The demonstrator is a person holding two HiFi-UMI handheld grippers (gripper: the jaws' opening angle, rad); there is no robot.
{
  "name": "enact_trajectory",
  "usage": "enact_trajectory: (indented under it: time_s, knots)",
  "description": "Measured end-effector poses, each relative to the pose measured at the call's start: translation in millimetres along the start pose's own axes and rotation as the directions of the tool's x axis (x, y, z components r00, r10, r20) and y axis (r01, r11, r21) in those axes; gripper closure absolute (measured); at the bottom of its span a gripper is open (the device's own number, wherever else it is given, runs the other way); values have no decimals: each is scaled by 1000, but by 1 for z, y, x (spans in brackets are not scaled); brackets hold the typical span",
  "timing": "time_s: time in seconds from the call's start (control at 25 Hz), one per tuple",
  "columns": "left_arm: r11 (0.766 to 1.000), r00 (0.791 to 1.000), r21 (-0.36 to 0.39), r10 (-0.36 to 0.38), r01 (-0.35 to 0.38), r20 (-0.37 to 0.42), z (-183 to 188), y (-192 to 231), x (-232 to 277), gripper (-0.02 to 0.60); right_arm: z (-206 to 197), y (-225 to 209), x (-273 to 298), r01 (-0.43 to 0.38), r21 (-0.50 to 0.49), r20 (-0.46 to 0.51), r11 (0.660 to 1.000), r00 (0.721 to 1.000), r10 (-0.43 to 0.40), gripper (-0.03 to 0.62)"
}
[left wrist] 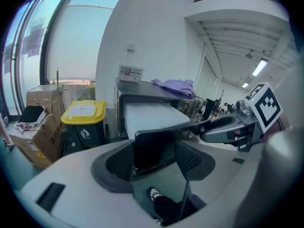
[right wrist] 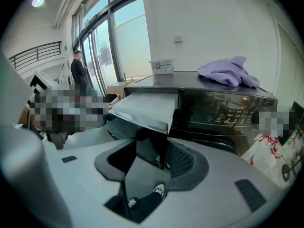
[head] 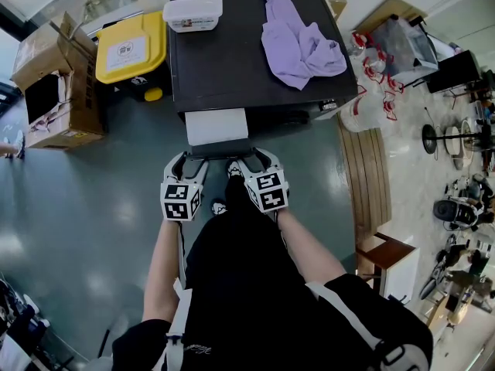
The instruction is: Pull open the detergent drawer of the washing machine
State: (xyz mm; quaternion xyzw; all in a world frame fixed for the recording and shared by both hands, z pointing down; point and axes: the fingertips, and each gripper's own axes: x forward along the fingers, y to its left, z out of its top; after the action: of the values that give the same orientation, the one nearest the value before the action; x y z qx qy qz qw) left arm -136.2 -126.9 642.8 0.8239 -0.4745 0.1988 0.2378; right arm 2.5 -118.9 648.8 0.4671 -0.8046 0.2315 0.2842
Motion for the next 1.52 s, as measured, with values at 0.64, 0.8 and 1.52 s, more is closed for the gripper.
enact_trajectory:
  time_s: [0.64,0.8,1.52]
  knots:
    - [1000,1000,1,-2,2,4,-6,-3,-6,310,-7,4,-6,13,8,2,1000,1000,-13,395]
    - [1000,1000,1,-3,3,4,-6,-4,-8,310,-7,5,-8,17,12,3,1000,1000,-17,395]
    - [1000,1000,-7,8,-8,20,-14,-9,-16,310,-16,9,-15,40,33,1,999,999,-40,404]
